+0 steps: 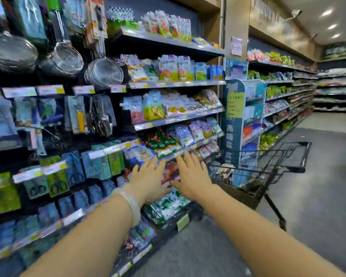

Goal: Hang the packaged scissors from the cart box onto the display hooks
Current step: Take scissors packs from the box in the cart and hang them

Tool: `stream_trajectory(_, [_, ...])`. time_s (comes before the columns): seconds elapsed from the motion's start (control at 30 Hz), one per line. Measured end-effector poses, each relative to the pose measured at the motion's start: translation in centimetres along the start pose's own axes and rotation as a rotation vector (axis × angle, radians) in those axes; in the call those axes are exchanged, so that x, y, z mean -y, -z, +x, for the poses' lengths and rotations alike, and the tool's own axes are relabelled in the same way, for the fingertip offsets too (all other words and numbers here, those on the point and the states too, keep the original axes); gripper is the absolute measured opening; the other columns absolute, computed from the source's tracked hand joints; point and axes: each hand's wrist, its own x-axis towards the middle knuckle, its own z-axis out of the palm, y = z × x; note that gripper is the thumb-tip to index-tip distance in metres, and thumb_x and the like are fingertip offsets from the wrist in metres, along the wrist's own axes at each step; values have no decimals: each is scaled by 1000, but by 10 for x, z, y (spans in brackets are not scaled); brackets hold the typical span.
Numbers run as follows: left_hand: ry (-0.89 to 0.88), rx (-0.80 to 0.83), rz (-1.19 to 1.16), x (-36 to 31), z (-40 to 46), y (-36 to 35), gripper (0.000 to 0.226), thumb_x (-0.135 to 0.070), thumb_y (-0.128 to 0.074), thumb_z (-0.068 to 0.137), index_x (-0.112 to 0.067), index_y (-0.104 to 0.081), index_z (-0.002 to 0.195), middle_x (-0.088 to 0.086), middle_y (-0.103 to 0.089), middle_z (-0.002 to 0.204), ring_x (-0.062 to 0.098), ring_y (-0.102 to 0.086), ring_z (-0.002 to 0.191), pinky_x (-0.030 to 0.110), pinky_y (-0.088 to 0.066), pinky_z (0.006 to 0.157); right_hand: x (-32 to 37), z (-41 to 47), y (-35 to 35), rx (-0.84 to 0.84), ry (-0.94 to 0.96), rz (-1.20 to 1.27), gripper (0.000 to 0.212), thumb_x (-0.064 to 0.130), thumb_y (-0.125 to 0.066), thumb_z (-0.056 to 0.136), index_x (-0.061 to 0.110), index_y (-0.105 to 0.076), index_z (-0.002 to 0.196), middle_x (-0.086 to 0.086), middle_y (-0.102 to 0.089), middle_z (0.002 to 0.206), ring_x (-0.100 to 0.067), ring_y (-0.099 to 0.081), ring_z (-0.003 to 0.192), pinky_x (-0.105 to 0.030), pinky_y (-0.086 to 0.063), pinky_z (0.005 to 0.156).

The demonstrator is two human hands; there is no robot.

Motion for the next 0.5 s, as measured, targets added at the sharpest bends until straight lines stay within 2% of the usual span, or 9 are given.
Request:
stream_trajectory(0.2, [-101,185,-107,-82,124,-74,90,-54,-50,89,-25,7,151,5,12,160,26,2,148,47,-16,119,-133,42,-47,144,-166,-53,82,47,-47,93,17,2,151,-8,12,158,-28,9,146,-48,-4,118])
stream_trajectory(0.37, [-154,245,-113,-131,233,-106,89,-54,-50,90,-22,6,152,6,10,160,26,1,148,44,-17,119,-239,98,-71,189,-248,-65,81,45,-49,92,15,-3,150,-10,6,158,-30,4,146,-48,-8,118])
stream_trajectory(0.5, [-172,311,-113,-152,301,-127,88,-52,-50,91,-22,6,152,7,10,160,28,-1,148,43,-21,118,-299,143,-91,227,-279,-44,80,44,-51,91,15,-4,150,-10,4,159,-30,2,146,-48,-9,119])
